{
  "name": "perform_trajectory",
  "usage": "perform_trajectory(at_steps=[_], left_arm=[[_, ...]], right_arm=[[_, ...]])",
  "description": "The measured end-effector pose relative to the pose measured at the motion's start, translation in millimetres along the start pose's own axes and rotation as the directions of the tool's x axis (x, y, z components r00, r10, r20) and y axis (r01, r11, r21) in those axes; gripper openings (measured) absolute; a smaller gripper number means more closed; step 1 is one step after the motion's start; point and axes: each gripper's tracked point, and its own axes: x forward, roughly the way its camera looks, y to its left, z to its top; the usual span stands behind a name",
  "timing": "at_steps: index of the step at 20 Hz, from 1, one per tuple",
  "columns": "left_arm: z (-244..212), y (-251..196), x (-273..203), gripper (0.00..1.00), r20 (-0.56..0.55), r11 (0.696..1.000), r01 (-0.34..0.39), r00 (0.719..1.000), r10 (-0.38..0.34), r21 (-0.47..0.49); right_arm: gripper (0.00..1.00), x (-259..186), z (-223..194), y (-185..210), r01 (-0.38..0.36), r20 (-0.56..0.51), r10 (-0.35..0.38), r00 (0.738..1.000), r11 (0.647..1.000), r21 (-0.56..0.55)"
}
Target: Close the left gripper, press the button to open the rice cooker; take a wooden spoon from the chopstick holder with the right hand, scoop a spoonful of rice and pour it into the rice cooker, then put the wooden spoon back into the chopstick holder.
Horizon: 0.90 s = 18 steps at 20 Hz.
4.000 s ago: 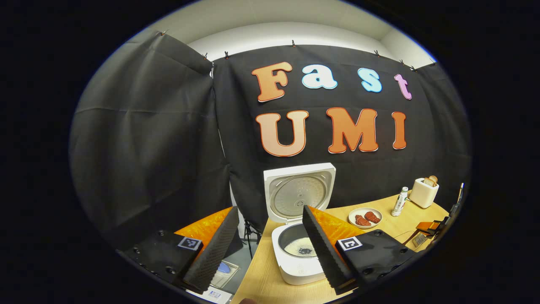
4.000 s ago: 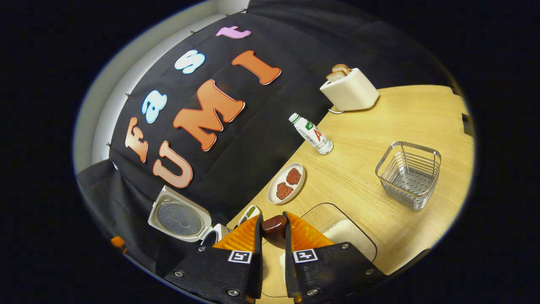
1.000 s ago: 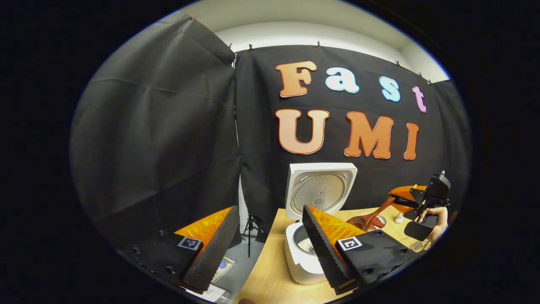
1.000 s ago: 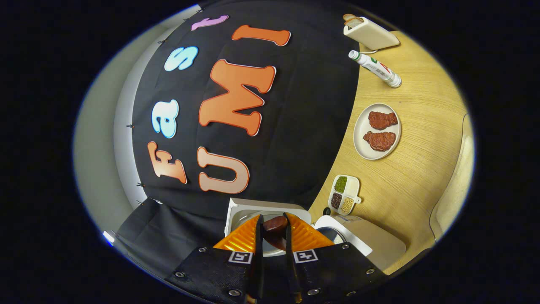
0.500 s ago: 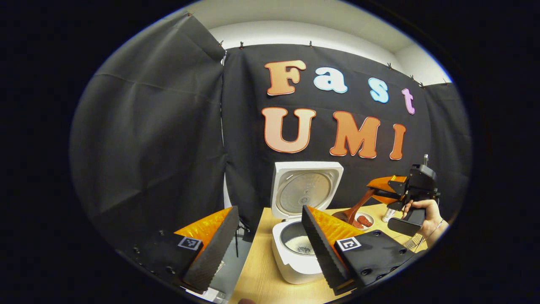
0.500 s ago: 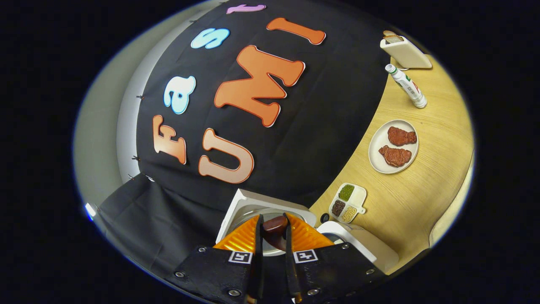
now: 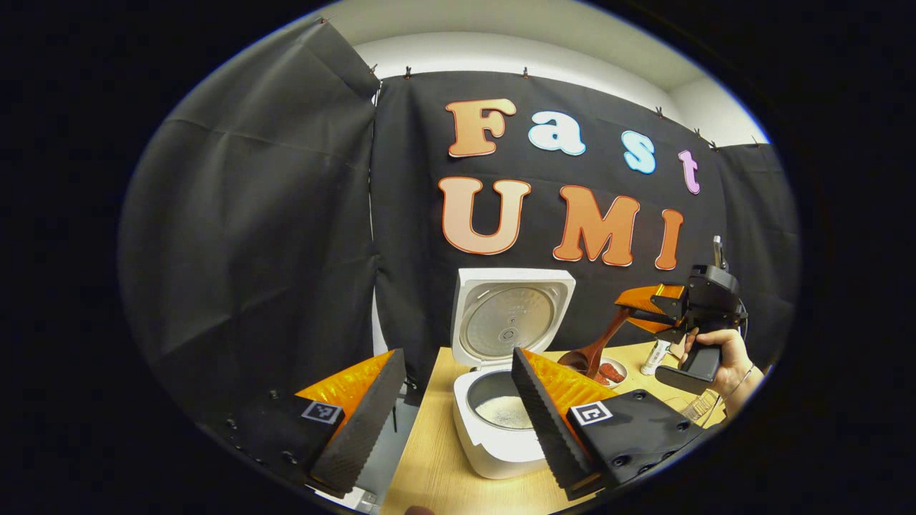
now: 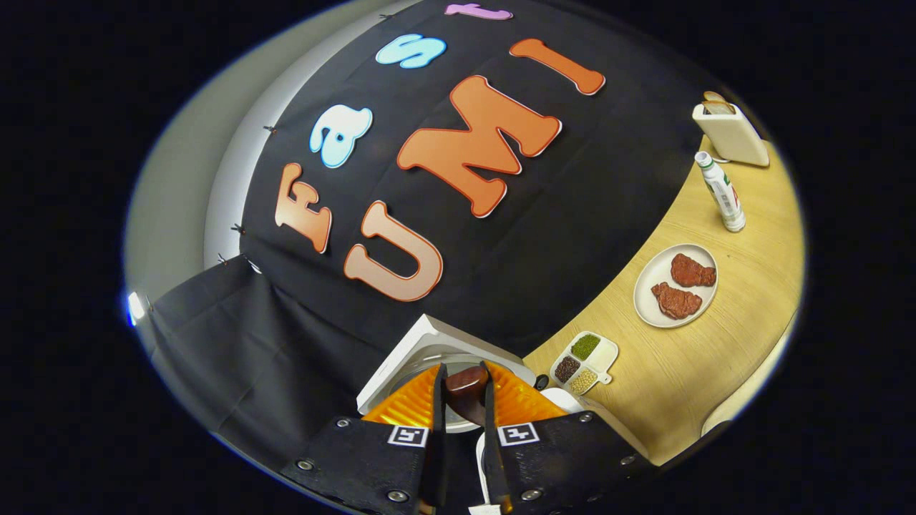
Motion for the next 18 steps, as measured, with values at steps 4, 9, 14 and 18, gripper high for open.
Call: perform_trajectory(at_steps=[4,9,14,18], left_arm=[[0.9,0.7,-1.6,1.0,0.0,1.0,0.0,1.0,0.0,-0.003],[-0.3,1.3,-3.5,1.0,-0.002,1.0,-0.002,1.0,0.002,0.001],[-4.3,4.4,-3.8,1.0,-0.013,1.0,-0.005,1.0,0.005,-0.006],[-6.8,4.8,-2.4,1.0,-0.018,1.0,-0.007,1.0,0.007,-0.017]], right_arm=[[0.21,-0.1,-6.3,13.1,-0.015,-0.007,0.014,1.0,0.994,-0.106],[0.21,0.0,-15.9,32.8,-0.062,-0.021,0.06,0.998,0.982,-0.18],[0.21,0.3,-25.9,47.7,-0.097,-0.038,0.091,0.995,0.966,-0.24],[0.21,0.4,-33.3,59.5,-0.112,-0.045,0.102,0.994,0.928,-0.354]])
